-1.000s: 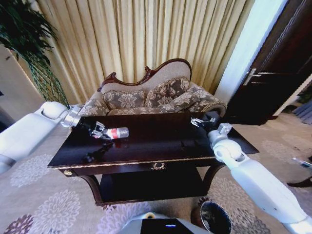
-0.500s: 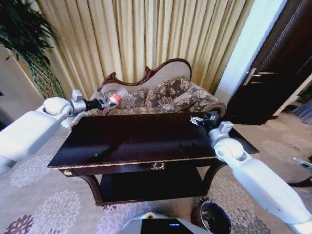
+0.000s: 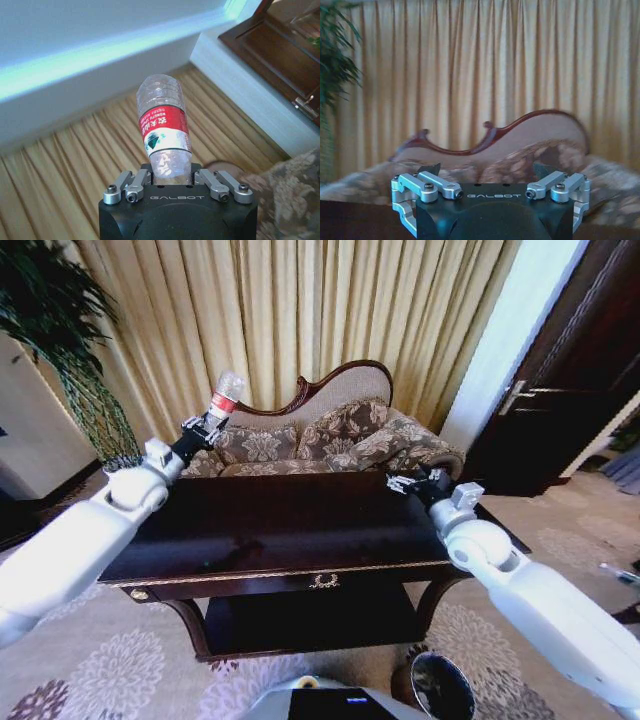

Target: Move to the front of the table and place the trash on the table into the trash bin.

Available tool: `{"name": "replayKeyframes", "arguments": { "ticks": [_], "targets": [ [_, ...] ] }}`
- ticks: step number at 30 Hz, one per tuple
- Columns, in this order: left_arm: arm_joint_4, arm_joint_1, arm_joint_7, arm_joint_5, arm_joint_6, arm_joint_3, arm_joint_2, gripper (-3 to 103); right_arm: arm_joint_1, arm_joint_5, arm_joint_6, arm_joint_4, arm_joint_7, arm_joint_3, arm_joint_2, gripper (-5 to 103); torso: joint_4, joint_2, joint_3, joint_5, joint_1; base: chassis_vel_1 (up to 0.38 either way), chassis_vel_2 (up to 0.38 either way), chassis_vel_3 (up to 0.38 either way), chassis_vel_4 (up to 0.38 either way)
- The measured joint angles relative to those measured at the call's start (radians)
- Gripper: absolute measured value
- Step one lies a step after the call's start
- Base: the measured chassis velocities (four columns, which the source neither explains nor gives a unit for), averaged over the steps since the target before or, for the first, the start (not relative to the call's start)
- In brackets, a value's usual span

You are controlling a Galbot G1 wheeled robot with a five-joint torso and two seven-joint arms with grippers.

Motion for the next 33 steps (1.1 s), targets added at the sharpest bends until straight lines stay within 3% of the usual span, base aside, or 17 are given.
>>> {"name": "replayKeyframes", "arguments": {
  "ticks": [2,6,7,9,13,25,33],
  "targets": [
    [-0.026,0.004,-0.025,0.054,-0.025,0.001,-0.003,33,0.015,0.093,-0.011,0.029,-0.027,0.006,-0.003,100,-0.0004,0.0,0.0,0.0001,0.0,0.0,0.0,0.0,0.0],
    [-0.048,0.004,-0.032,0.088,-0.036,0.012,-0.001,33,0.018,0.154,-0.011,0.036,-0.082,0.013,-0.009,100,-0.0005,0.0,0.0,0.0001,0.0,0.0,0.0,0.0,0.0],
    [-0.082,0.007,-0.038,0.119,-0.04,0.031,0.013,33,0.018,0.212,0.003,0.042,-0.136,0.023,-0.016,100,-0.0006,0.0,0.0,0.0,0.0,0.0,0.0,0.0,0.0],
    [-0.128,0.012,-0.047,0.153,-0.043,0.055,0.033,33,0.029,0.296,0.024,0.056,-0.171,0.036,-0.019,100,-0.0003,0.0,0.0,0.0003,0.0,0.0,0.0,0.0,0.0],
    [-0.159,-0.01,-0.057,0.211,-0.045,0.093,0.03,33,0.084,0.369,0.048,0.075,-0.192,0.03,-0.016,100,-0.0002,0.0,0.0,0.0001,0.0,0.0,0.0,0.0,0.0],
    [-0.172,-0.087,-0.037,0.237,-0.026,0.226,0.001,33,0.192,0.442,0.042,0.072,-0.213,-0.011,0.02,100,-0.0003,0.0,0.0,0.0001,0.0,0.0,0.0,0.0,0.0],
    [-0.178,-0.176,-0.039,0.189,0.024,0.315,-0.03,33,0.243,0.426,0.02,0.035,-0.213,-0.04,0.044,100,-0.0001,0.0,0.0,0.0001,0.0,0.0,0.0,0.0,0.0]
  ]
}}
